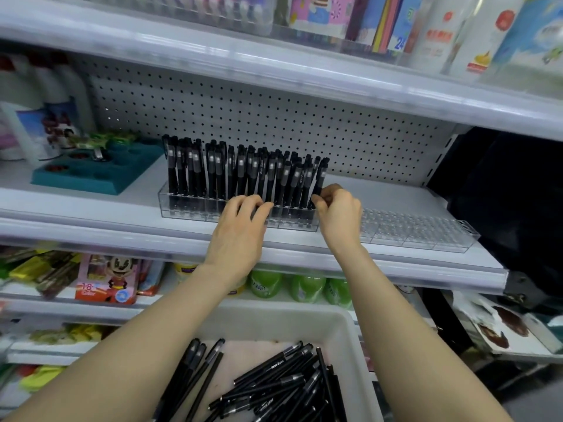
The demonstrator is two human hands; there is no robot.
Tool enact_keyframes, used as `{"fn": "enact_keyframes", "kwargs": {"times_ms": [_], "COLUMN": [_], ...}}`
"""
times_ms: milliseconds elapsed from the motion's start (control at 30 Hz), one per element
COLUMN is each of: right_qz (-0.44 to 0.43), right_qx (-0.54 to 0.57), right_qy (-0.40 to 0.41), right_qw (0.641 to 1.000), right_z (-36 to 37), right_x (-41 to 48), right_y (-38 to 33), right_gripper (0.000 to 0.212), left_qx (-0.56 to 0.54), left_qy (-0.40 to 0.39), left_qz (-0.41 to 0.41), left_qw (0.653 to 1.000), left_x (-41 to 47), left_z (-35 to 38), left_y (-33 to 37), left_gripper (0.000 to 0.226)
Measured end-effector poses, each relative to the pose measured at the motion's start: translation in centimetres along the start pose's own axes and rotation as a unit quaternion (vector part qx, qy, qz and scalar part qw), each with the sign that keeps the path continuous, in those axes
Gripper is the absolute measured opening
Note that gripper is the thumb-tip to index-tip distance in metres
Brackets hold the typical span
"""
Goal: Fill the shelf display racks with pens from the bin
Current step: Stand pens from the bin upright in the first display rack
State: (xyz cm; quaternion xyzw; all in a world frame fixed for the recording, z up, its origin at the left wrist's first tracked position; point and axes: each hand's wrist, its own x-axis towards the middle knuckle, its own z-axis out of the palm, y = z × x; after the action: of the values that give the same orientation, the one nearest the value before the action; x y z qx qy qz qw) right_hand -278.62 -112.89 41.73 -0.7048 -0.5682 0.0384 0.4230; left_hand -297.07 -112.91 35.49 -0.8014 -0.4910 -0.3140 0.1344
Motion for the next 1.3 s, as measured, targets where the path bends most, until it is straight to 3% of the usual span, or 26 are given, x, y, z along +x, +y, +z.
{"fn": "enact_keyframes", "kwargs": {"times_ms": [100,233,367,433,600,700,867,1033,1133,1233,1300], "right_qz": [0.002,0.0,-0.041,-0.056,-0.08,-0.122,-0.235,-0.298,-0.333,-0.365,-0.377], "right_qx": [0.009,0.035,0.019,0.012,-0.028,-0.002,-0.071,-0.097,-0.062,-0.062,-0.088], "right_qy": [-0.004,0.03,0.043,0.004,-0.191,-0.226,-0.359,-0.39,-0.394,-0.42,-0.445], "right_qw": [1.0,0.999,0.998,0.998,0.978,0.966,0.901,0.866,0.855,0.828,0.807], "right_z": [-0.1,0.0,0.8,1.5,3.1,3.4,5.9,7.2,7.5,9.5,11.0], "right_x": [-0.5,-3.2,-8.4,-11.5,-17.3,-18.3,-21.2,-22.4,-22.9,-23.3,-23.6], "right_y": [-0.2,-0.1,1.1,1.9,4.1,4.0,3.8,3.6,2.7,1.0,0.3], "right_gripper": [0.016,0.034,0.02,0.013,0.004,0.002,0.014,0.031,0.042,0.052,0.054], "left_qx": [-0.04,-0.083,-0.113,-0.109,-0.048,-0.014,-0.003,-0.054,-0.021,-0.019,-0.015], "left_qy": [-0.025,-0.048,-0.058,-0.068,-0.122,-0.154,-0.143,-0.226,-0.276,-0.266,-0.258], "left_qz": [0.014,0.009,-0.004,-0.013,-0.031,-0.036,-0.023,-0.006,-0.022,-0.027,-0.021], "left_qw": [0.999,0.995,0.992,0.992,0.991,0.987,0.989,0.973,0.961,0.963,0.966], "left_x": [-1.0,-4.6,-9.6,-11.7,-14.2,-14.4,-14.1,-12.6,-12.1,-13.0,-13.1], "left_z": [-1.1,-2.4,-1.9,-1.3,0.4,0.9,0.9,-0.7,-1.3,-1.3,-1.2], "left_y": [0.1,0.4,-0.1,-0.2,-0.9,-1.1,-1.3,-3.0,-5.4,-6.1,-5.9], "left_gripper": [0.047,0.039,0.037,0.04,0.049,0.05,0.046,0.039,0.041,0.06,0.047]}}
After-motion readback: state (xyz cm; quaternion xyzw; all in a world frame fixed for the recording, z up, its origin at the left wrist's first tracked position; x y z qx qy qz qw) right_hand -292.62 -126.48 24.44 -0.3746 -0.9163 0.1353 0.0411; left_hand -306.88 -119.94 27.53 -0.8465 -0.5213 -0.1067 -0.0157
